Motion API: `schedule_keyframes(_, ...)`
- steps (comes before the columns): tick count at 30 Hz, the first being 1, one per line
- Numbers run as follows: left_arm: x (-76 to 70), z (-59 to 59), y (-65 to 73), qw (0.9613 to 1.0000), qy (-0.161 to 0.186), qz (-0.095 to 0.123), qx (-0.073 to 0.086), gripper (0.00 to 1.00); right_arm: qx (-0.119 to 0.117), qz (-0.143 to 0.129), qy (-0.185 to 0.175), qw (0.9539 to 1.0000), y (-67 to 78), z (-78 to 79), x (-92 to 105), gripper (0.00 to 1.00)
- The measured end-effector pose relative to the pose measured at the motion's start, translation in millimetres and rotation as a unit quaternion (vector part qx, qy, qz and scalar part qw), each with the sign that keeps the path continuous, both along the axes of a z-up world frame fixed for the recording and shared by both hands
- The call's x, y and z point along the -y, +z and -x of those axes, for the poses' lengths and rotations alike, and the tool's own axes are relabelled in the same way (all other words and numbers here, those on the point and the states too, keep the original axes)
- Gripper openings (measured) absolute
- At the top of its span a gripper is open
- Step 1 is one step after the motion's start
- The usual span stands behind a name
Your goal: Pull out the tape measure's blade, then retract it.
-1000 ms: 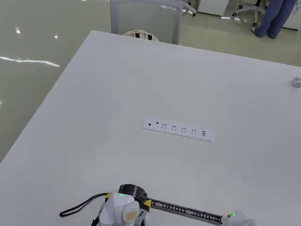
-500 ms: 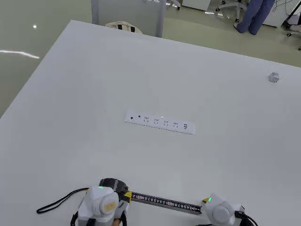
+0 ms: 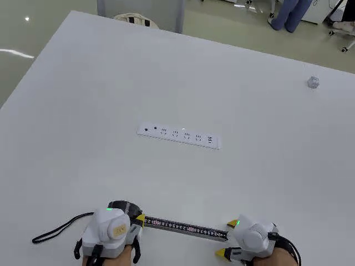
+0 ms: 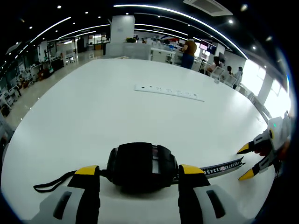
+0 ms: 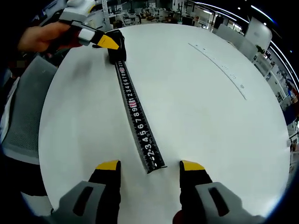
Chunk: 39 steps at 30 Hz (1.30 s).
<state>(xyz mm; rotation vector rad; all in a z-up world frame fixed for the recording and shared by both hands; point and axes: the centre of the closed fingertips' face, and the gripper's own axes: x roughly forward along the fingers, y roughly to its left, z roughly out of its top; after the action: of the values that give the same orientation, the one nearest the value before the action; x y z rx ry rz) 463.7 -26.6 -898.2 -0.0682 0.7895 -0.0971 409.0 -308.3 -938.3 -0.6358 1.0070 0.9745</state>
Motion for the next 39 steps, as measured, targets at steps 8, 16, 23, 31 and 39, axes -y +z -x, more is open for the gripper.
schedule_keyframes(8, 1.2, 0.4, -1.9, 1.0, 0.003, 0.002, -0.002, 0.64, -0.007, 0.019, 0.065, 0.9977, -0.9, -0.7, 2.3, 0.43)
schedule_keyframes(16, 2.8, 0.5, -3.7, 1.0, 0.005, 0.005, -0.002, 0.62, -0.013, 0.024, 0.104, 0.9942, 0.0, 1.4, 1.5, 0.3)
schedule_keyframes(23, 4.0, 1.0, -2.5, 0.9999, 0.006, 0.008, -0.001, 0.6, -0.018, 0.026, 0.109, 0.9935, -0.1, 0.2, 1.5, 0.25)
schedule_keyframes(31, 3.9, 0.5, -3.3, 0.9999, 0.008, 0.007, -0.001, 0.6, -0.021, 0.033, 0.122, 0.9917, 0.0, 0.1, 1.5, 0.2)
schedule_keyframes(39, 4.3, 0.8, -2.9, 1.0, 0.006, 0.004, 0.003, 0.6, -0.02, 0.034, 0.13, 0.9907, -0.7, 0.5, 1.7, 0.16)
